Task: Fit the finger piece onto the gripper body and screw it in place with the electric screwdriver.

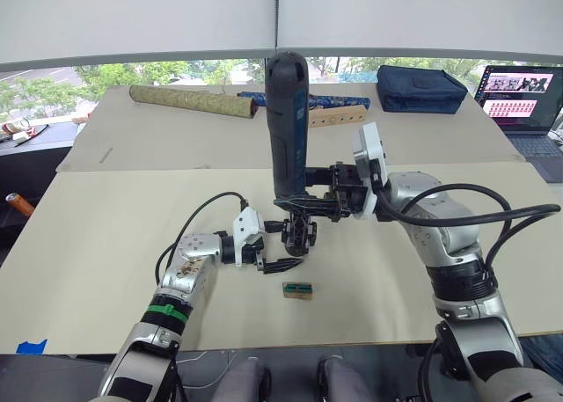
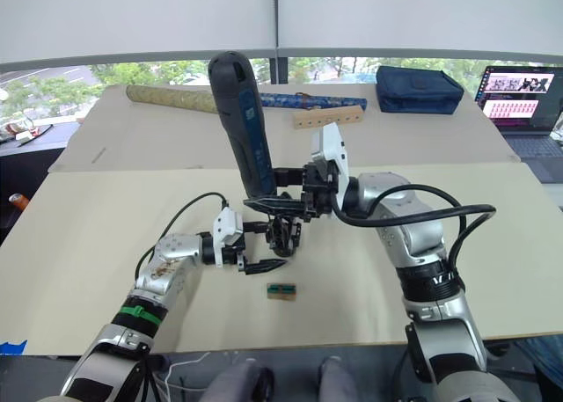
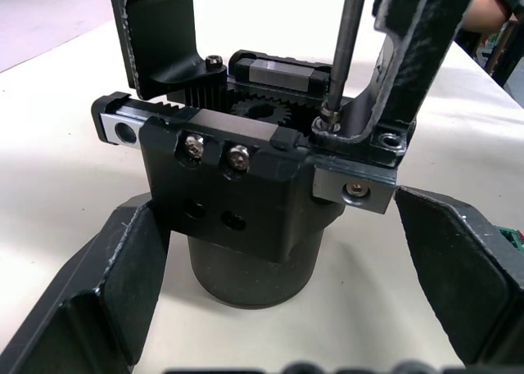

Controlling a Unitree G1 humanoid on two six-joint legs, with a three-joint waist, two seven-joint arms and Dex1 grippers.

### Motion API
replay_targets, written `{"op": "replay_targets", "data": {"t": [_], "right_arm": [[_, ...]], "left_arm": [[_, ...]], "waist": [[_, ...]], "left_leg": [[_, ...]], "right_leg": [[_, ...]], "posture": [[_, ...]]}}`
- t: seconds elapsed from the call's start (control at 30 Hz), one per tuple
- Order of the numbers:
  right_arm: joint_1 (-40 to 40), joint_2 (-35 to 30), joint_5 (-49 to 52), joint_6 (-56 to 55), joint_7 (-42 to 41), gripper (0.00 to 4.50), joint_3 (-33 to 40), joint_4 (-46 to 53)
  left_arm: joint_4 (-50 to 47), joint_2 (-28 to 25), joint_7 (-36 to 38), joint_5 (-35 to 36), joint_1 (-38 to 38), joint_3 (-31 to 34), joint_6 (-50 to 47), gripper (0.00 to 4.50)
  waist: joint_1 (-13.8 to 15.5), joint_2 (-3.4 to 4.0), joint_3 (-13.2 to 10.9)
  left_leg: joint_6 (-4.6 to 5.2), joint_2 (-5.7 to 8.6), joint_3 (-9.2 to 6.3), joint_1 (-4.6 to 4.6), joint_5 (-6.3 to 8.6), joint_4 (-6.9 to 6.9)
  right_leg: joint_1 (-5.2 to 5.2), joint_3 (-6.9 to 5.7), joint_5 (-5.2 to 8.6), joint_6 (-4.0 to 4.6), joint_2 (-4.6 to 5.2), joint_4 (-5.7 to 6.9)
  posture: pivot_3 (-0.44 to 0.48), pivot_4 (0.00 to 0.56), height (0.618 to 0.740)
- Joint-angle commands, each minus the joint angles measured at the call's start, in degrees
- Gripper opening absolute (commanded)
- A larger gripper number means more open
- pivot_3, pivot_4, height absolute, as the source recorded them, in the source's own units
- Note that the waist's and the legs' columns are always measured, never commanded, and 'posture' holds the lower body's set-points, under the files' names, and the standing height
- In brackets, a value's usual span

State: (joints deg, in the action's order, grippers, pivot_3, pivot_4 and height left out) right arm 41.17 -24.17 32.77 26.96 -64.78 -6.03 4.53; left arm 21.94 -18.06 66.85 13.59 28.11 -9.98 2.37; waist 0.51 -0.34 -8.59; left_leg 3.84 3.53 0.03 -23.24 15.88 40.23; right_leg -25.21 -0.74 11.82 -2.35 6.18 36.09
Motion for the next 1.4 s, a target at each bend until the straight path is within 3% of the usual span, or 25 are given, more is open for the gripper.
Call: {"op": "replay_targets", "data": {"t": [0.03, 1.4], "right_arm": [[0.2, -0.17, 0.44, -0.68, 0.24, 1.9, 0.73, 2.72], [-0.02, -1.92, -0.1, 1.76, 1.46, 1.9, 0.21, 2.34]], "left_arm": [[-1.71, 0.25, -0.06, 0.45, -0.18, 0.03, -0.06, 4.5], [2.31, 1.4, -2.33, -2.42, 2.11, -0.58, 0.73, 4.5]], "waist": [[0.0, 0.0, 0.0], [0.08, 0.0, 0.0]], "left_leg": [[0.0, 0.0, 0.01, 0.0, 0.0, 0.0], [0.0, 0.01, 0.0, 0.03, 0.0, 0.04]], "right_leg": [[0.0, 0.0, 0.0, 0.0, 0.0, 0.0], [0.06, 0.01, 0.0, 0.0, 0.0, 0.0]], "posture": [[0.0, 0.15, 0.74], [0.0, 0.15, 0.74]]}}
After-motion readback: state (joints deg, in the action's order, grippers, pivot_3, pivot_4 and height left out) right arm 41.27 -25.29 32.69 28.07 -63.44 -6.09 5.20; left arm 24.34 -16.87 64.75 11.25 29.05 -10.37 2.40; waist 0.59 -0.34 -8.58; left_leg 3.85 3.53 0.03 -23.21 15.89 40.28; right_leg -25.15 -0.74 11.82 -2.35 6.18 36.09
